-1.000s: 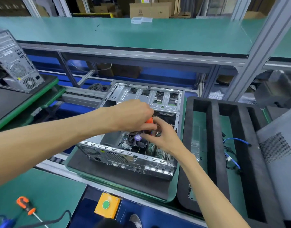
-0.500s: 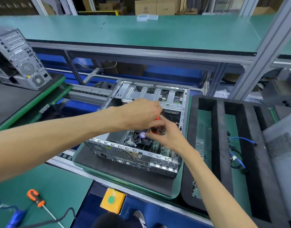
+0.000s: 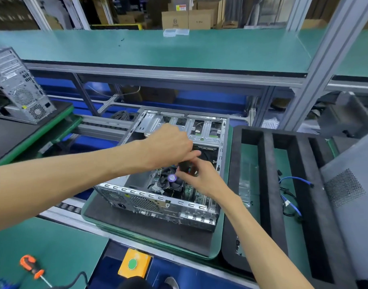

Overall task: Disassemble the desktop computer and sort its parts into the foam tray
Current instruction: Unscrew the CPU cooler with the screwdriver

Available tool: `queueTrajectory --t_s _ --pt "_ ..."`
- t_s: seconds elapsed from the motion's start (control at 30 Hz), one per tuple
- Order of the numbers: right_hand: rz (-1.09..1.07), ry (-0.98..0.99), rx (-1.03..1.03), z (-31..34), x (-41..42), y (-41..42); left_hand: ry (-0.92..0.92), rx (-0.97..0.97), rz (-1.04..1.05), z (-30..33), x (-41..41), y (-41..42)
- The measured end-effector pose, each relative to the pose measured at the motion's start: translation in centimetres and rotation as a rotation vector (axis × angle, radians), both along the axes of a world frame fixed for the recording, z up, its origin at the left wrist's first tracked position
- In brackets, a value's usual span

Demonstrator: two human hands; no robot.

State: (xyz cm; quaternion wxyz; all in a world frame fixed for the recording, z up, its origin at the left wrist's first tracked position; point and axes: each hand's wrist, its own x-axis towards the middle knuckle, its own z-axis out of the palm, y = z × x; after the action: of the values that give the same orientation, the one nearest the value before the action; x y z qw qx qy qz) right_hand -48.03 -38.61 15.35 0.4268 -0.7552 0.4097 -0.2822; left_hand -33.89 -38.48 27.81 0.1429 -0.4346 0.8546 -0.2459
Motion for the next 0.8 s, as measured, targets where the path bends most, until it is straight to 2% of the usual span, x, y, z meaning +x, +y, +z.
queueTrajectory --t_s 0.1,0.23,0.3,0.4,0.47,0.57,0.63,0.7,0.8 --pt "-0.009 -0.016 0.013 -0.2 -0.2 -0.1 0.078 -0.015 -0.015 -0.6 0.3 0.4" --pt "-0.001 -0.04 -0.007 -0.4 -0.4 -0.1 0.205 0.223 -0.153 -0.4 1.3 0.6" --pt "0.003 -0.039 -0.02 -0.1 -0.2 0.0 0.203 0.185 -0.046 -0.4 0.7 0.4" --pt "-0.009 -0.014 0.002 -0.1 -0.1 -0.1 0.092 0.019 0.169 -1.0 -0.5 0.6" --pt "-0.002 -0.029 0.011 -0.1 -0.3 -0.1 0.132 -0.015 0.153 -1.1 -0.4 1.1" --pt "0.023 -0.058 0.02 -0.2 -0.4 0.0 0.26 0.188 -0.072 -0.5 1.0 1.1" --pt "0.024 -0.034 0.008 -0.3 -0.4 -0.1 0.228 0.32 -0.124 0.1 1.6 0.7" --pt "0.049 -0.03 -0.01 -0.1 -0.2 0.0 0.174 0.267 -0.098 0.0 1.4 0.3" --pt "0.035 -0.034 0.01 0.1 0.0 0.0 0.057 0.086 0.021 -0.6 0.4 0.3"
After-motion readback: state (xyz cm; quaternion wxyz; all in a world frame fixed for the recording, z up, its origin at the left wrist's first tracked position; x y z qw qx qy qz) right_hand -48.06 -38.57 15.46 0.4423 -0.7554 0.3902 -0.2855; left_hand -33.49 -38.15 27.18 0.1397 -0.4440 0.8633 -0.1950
